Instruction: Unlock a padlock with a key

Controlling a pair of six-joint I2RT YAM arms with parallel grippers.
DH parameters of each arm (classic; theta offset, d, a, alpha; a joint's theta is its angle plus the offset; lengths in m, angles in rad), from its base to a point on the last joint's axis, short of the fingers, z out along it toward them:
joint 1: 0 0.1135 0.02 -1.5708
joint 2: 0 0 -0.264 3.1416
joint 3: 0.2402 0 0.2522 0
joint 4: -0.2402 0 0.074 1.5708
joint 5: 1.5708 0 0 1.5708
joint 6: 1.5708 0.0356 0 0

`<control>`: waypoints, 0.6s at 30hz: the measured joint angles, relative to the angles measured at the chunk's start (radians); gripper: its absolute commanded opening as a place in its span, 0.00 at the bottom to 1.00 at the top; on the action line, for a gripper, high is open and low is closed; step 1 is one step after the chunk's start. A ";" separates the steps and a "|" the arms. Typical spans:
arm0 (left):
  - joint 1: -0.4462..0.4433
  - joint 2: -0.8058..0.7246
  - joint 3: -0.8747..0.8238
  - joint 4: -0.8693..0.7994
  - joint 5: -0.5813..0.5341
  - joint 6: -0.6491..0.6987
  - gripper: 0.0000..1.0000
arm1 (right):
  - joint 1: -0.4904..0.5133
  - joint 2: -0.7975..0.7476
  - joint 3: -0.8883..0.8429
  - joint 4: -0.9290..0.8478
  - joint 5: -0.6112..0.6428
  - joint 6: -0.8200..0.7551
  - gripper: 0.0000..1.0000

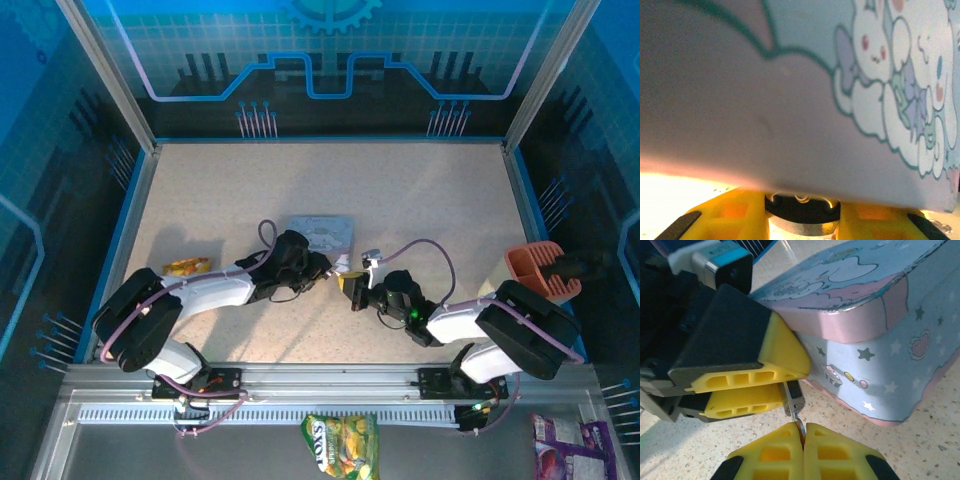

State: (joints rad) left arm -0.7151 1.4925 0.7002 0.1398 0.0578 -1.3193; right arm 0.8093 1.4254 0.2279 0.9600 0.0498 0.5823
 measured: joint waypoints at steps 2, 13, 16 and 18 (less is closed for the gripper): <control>0.000 -0.005 -0.008 0.016 0.000 -0.020 0.09 | 0.008 0.000 -0.007 0.011 0.000 0.000 0.00; 0.006 -0.033 -0.010 0.050 0.001 -0.070 0.09 | 0.014 0.042 -0.035 0.047 -0.001 0.001 0.00; 0.006 -0.033 -0.010 0.050 0.004 -0.071 0.09 | 0.014 0.041 -0.035 0.060 0.000 0.001 0.00; 0.006 -0.033 -0.010 0.049 0.004 -0.070 0.09 | 0.014 0.037 -0.035 0.061 0.002 0.004 0.00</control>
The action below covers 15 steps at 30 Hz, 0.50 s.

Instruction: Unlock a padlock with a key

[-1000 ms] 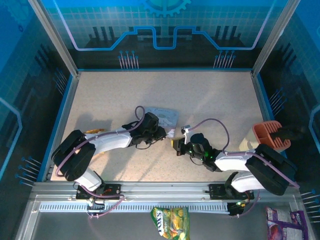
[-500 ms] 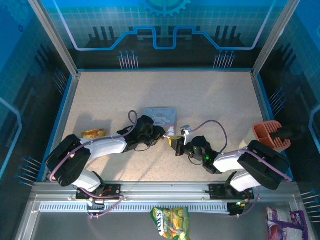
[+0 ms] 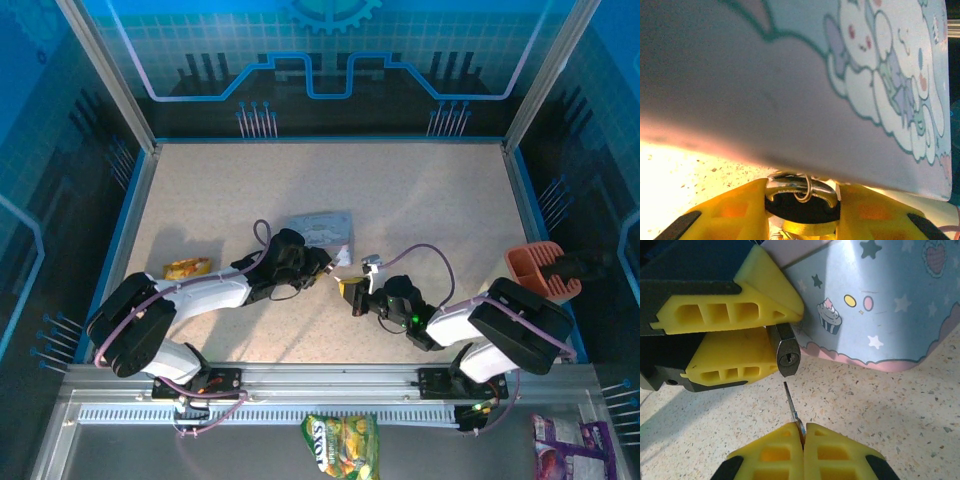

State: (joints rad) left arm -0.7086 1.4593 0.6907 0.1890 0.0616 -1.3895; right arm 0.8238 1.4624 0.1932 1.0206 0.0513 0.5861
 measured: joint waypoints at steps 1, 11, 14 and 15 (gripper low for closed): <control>0.000 0.000 0.000 0.000 0.000 0.000 0.09 | 0.000 -0.004 0.000 -0.001 0.002 0.000 0.00; 0.000 -0.002 0.000 -0.004 0.001 0.000 0.09 | 0.000 -0.034 -0.002 -0.002 0.024 -0.001 0.00; 0.000 -0.004 0.000 -0.005 0.006 0.000 0.09 | 0.000 -0.030 -0.002 0.002 0.027 -0.001 0.00; 0.000 -0.004 0.000 -0.005 0.008 0.000 0.09 | 0.000 -0.029 -0.003 0.006 0.028 0.000 0.00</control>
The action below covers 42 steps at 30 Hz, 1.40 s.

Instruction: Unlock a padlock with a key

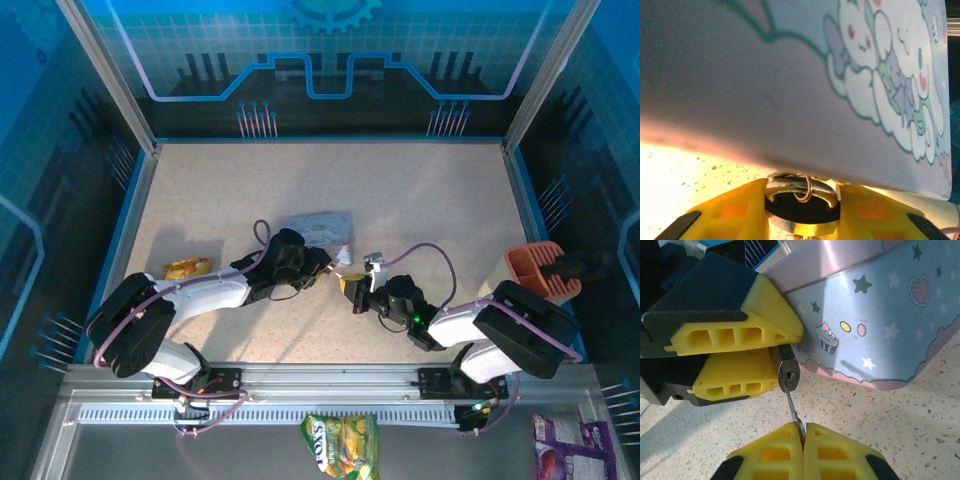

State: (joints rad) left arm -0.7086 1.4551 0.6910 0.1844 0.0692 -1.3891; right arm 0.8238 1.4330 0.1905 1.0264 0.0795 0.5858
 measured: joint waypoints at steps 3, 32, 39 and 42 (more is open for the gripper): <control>0.000 -0.002 0.000 0.000 0.000 0.000 0.08 | 0.000 0.000 0.000 0.003 0.001 0.000 0.00; -0.005 -0.003 0.000 0.002 0.007 -0.001 0.08 | 0.000 0.016 0.000 0.023 0.018 0.000 0.00; -0.005 -0.003 0.000 0.003 0.007 -0.001 0.08 | 0.000 0.016 0.000 0.031 0.017 0.005 0.00; -0.006 -0.003 0.000 0.007 0.007 -0.001 0.08 | 0.000 0.016 0.000 0.036 0.017 0.009 0.00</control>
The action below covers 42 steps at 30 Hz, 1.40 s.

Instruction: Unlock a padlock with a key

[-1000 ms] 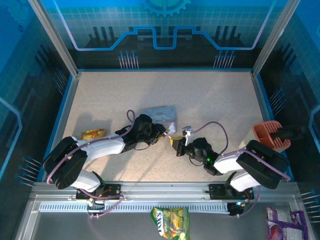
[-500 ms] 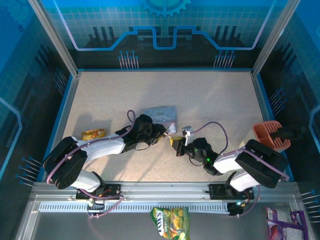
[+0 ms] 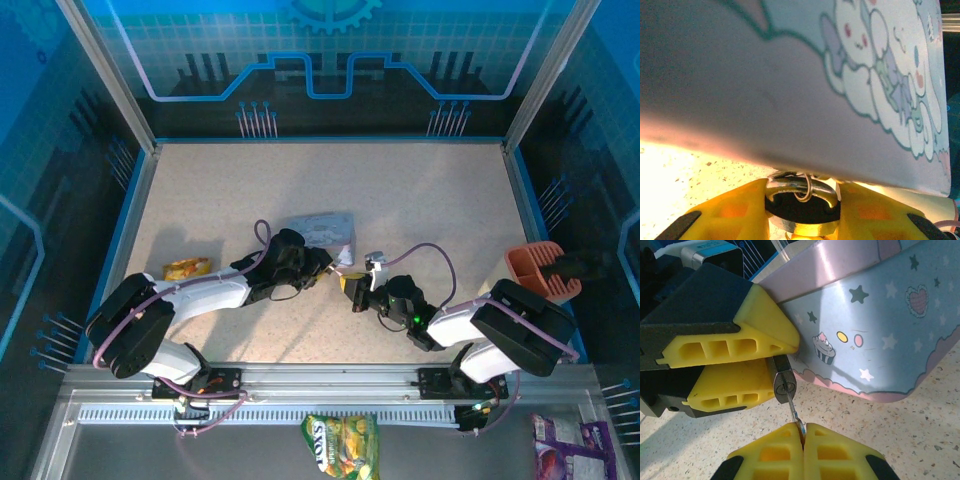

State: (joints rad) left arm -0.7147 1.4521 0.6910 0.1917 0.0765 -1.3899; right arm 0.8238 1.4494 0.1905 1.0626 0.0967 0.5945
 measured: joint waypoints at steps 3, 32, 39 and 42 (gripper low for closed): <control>-0.003 0.000 0.000 0.001 0.000 0.000 0.08 | 0.000 0.000 0.000 0.002 0.000 0.003 0.00; -0.041 0.004 0.002 0.005 0.004 -0.019 0.05 | -0.068 0.017 0.005 0.016 -0.146 0.006 0.00; -0.041 0.006 0.005 0.008 0.008 -0.018 0.05 | -0.093 0.017 0.005 0.019 -0.192 0.006 0.00; -0.041 0.013 0.011 0.005 0.008 -0.016 0.04 | -0.097 0.017 0.006 0.015 -0.198 0.011 0.00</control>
State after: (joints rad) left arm -0.7559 1.4647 0.7017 0.1970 0.0845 -1.4063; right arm 0.7273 1.4666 0.1970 1.0779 -0.1009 0.6052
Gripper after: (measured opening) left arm 0.301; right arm 0.047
